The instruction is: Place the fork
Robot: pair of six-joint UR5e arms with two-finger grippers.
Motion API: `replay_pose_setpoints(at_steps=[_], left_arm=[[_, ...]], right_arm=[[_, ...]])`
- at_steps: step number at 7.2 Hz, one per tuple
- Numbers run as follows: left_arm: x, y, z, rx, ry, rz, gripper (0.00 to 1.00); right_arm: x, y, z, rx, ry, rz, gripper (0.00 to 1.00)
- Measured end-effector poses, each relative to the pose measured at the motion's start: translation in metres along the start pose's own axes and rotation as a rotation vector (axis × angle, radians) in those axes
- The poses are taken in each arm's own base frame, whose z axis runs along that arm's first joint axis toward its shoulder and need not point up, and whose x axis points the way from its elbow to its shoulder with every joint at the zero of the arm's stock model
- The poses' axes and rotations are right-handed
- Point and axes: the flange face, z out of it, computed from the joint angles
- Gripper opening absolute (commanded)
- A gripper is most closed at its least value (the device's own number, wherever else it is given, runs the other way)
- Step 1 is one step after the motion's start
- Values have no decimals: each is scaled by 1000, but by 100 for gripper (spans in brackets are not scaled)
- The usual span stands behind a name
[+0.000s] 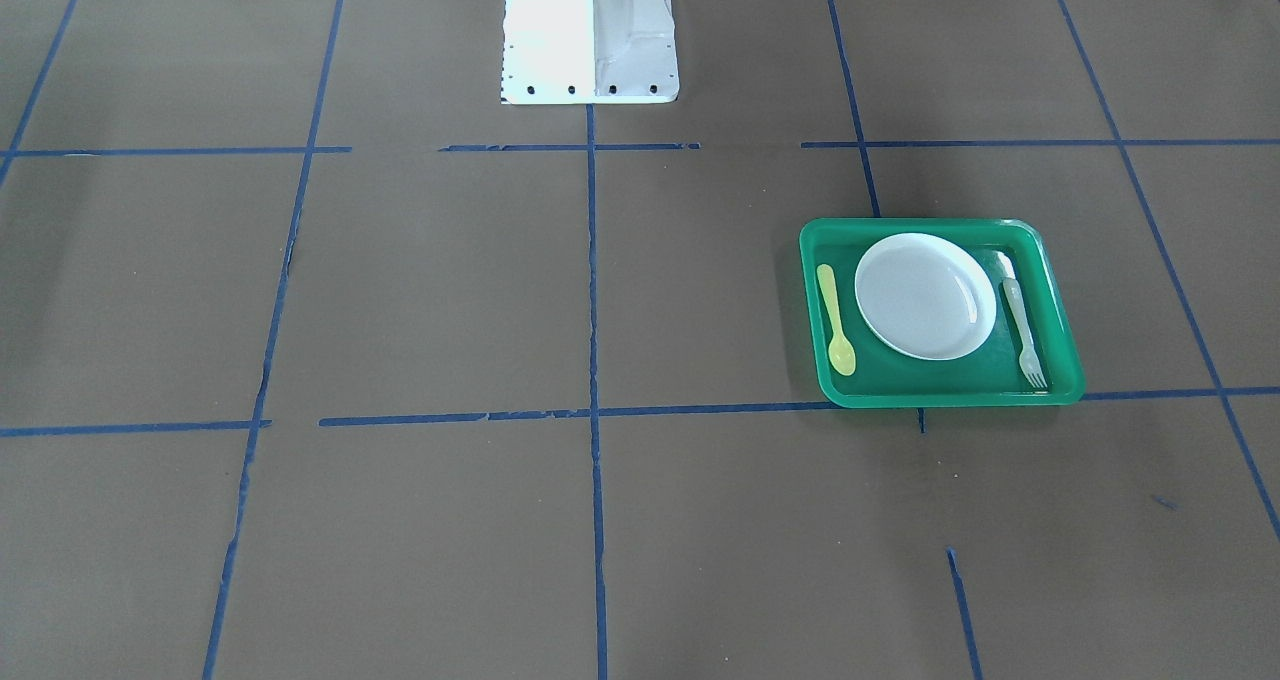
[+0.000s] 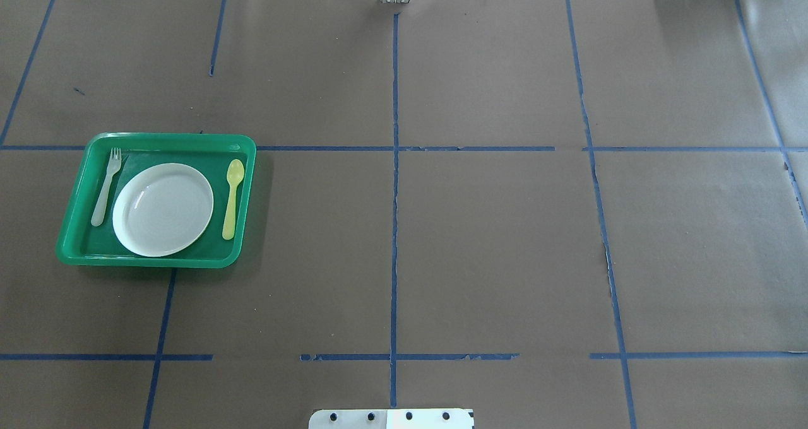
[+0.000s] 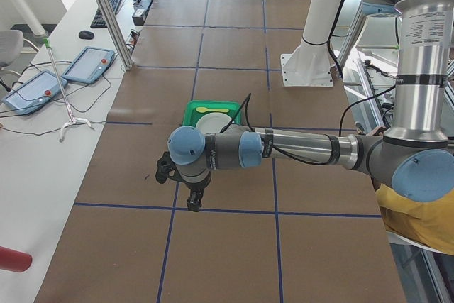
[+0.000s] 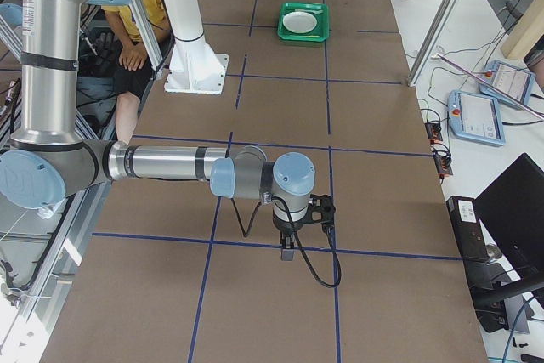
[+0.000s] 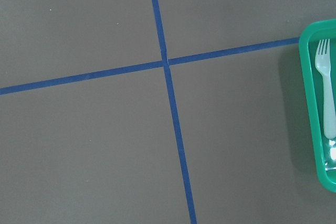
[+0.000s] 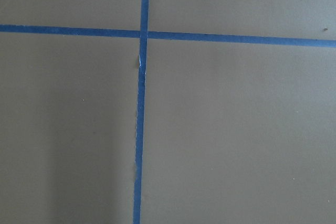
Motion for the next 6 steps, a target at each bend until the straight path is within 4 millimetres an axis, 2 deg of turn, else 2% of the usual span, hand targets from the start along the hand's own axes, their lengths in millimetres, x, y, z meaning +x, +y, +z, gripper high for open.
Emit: replay_pose_setpoints(at_steps=[3, 6], left_arm=[[-20, 7, -2, 5, 1, -38, 100], [-23, 5, -2, 4, -2, -41, 100]], right_arm=[[0, 0, 0, 0, 0, 0, 100], [0, 0, 0, 0, 0, 0, 100]])
